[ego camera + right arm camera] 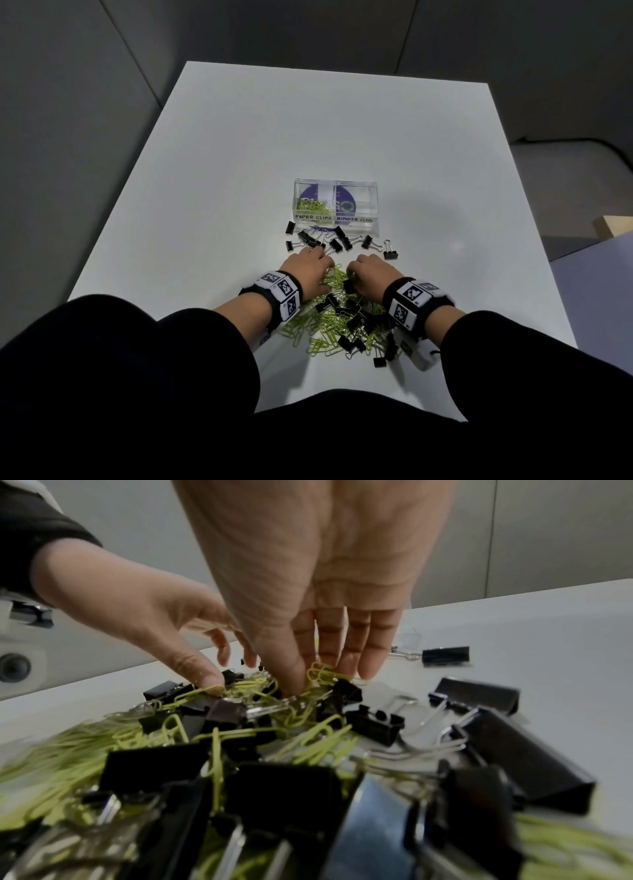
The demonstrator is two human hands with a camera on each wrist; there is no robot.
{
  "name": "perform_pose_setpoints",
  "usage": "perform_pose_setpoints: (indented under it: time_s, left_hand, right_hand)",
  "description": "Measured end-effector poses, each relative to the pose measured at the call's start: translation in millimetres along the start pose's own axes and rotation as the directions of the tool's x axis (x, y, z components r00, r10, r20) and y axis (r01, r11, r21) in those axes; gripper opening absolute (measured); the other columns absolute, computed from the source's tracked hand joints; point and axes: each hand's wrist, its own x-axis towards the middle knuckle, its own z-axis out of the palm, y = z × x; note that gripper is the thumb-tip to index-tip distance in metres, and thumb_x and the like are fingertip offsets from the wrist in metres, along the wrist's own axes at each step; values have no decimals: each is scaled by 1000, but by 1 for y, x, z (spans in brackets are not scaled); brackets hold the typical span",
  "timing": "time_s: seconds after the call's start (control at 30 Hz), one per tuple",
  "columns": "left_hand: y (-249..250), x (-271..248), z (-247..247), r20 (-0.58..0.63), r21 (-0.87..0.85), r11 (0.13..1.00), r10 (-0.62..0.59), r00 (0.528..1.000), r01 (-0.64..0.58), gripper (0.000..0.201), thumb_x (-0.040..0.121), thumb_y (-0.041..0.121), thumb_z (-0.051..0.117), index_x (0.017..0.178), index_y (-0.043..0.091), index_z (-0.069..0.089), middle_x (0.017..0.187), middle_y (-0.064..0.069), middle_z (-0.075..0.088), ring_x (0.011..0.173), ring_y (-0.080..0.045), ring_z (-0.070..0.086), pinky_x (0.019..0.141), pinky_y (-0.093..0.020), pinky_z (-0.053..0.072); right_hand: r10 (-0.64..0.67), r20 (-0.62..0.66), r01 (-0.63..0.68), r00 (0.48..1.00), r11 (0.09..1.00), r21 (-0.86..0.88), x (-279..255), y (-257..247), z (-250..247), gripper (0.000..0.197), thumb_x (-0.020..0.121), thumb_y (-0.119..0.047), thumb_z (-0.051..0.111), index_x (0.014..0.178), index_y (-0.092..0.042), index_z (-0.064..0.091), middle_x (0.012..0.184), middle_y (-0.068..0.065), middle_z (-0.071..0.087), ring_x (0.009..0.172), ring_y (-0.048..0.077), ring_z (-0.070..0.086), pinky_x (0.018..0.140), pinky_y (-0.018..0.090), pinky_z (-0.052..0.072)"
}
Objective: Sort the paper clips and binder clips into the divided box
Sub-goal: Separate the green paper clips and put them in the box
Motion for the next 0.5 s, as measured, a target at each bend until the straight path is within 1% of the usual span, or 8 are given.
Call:
perform_pose_setpoints:
  time_s: [0.1, 0.2, 0.27, 0.33, 0.43, 0.5]
  left_hand:
    - [8, 5, -2, 38, 22, 1000, -24, 999, 23, 47, 85, 34, 61, 126, 15, 47, 129, -9, 45, 117, -28, 45, 93, -38, 42]
    - [13, 10, -5, 64, 77, 996, -43, 997, 38, 42, 87, 29, 60, 124, 13, 48, 128, -10, 48, 119, -28, 45, 95, -38, 41]
    - [14, 12, -7, 71, 98, 994, -48, 996, 41, 36, 89, 23, 56, 123, 13, 49, 127, -9, 52, 119, -28, 46, 96, -38, 40]
    - [13, 12, -7, 70, 90, 995, -39, 997, 32, 33, 90, 21, 53, 122, 14, 50, 125, -8, 55, 119, -28, 47, 96, -38, 39]
    - [7, 9, -7, 55, 30, 999, -20, 998, 19, 38, 89, 28, 56, 124, 18, 49, 127, -7, 51, 119, -26, 46, 95, -38, 41]
    - [0, 5, -9, 35, -9, 999, -41, 999, 41, 42, 87, 36, 58, 123, 18, 49, 127, -6, 48, 118, -25, 46, 93, -38, 43]
  right_hand:
    - [-11, -22, 11, 1000, 1000, 19, -3, 0, 3, 27, 88, -13, 52, 114, -4, 55, 121, 16, 50, 112, 33, 47, 91, 42, 46]
    - [-21, -18, 22, 1000, 1000, 18, -2, 1, 3, 24, 87, -11, 52, 109, -2, 56, 117, 18, 52, 109, 34, 49, 89, 40, 45]
    - [-25, 5, 25, 1000, 1000, 11, -3, 1, 2, 22, 89, -10, 50, 108, -3, 57, 116, 17, 54, 108, 34, 49, 88, 39, 43]
    - [-51, -18, 50, 999, 998, -26, -6, 3, 1, 25, 91, -15, 48, 113, -6, 57, 117, 14, 56, 109, 32, 50, 88, 38, 42]
    - [-97, -105, 90, 990, 993, -70, -12, 3, -1, 33, 92, -28, 47, 122, -14, 53, 122, 8, 56, 112, 28, 50, 92, 37, 40]
    - [-109, -112, 101, 988, 992, -75, -14, -1, -3, 38, 92, -37, 48, 123, -14, 51, 122, 8, 57, 113, 27, 50, 92, 37, 40]
